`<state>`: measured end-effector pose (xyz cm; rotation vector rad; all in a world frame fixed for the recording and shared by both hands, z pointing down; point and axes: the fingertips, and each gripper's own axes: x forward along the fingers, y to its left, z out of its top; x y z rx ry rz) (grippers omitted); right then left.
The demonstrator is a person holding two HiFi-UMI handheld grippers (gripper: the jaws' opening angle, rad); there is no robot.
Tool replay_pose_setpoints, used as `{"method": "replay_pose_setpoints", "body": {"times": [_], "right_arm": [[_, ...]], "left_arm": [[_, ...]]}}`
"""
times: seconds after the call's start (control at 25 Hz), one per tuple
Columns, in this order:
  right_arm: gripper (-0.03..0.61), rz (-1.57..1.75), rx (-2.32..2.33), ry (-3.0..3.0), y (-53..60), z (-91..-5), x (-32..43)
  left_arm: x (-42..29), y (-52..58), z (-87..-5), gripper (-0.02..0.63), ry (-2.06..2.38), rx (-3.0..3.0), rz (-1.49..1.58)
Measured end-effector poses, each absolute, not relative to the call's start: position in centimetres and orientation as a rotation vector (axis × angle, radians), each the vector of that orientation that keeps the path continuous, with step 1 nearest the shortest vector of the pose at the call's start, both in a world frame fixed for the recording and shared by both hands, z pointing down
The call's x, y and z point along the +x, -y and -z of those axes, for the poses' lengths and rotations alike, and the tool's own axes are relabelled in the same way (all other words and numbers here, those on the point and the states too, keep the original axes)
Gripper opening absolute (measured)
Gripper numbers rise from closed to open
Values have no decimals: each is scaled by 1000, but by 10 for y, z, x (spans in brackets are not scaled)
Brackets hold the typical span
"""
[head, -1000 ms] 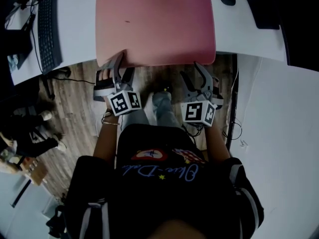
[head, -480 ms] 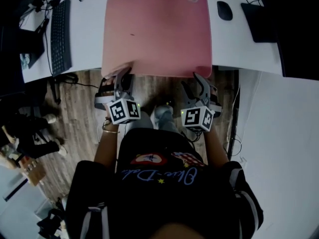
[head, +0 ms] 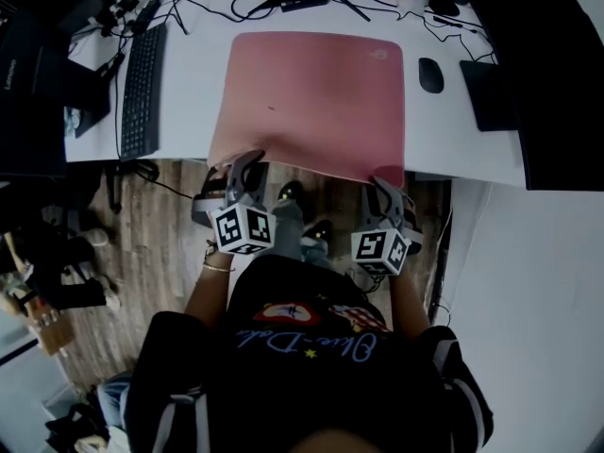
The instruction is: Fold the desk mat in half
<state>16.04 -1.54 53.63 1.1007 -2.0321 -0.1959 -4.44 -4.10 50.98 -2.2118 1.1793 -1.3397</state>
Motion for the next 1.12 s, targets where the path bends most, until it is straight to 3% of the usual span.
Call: {"method": "replay_pose_setpoints", "body": {"times": [0.52,1.12], "right_arm": [[18,241,1194,1972,101,-473,161],[18,267,1202,1817,255,-477,152]], "left_arm": [[-48,110,-474,24,-1096,-2277,1252],[-54,245,-491,25,-945,-2344,1281]]}}
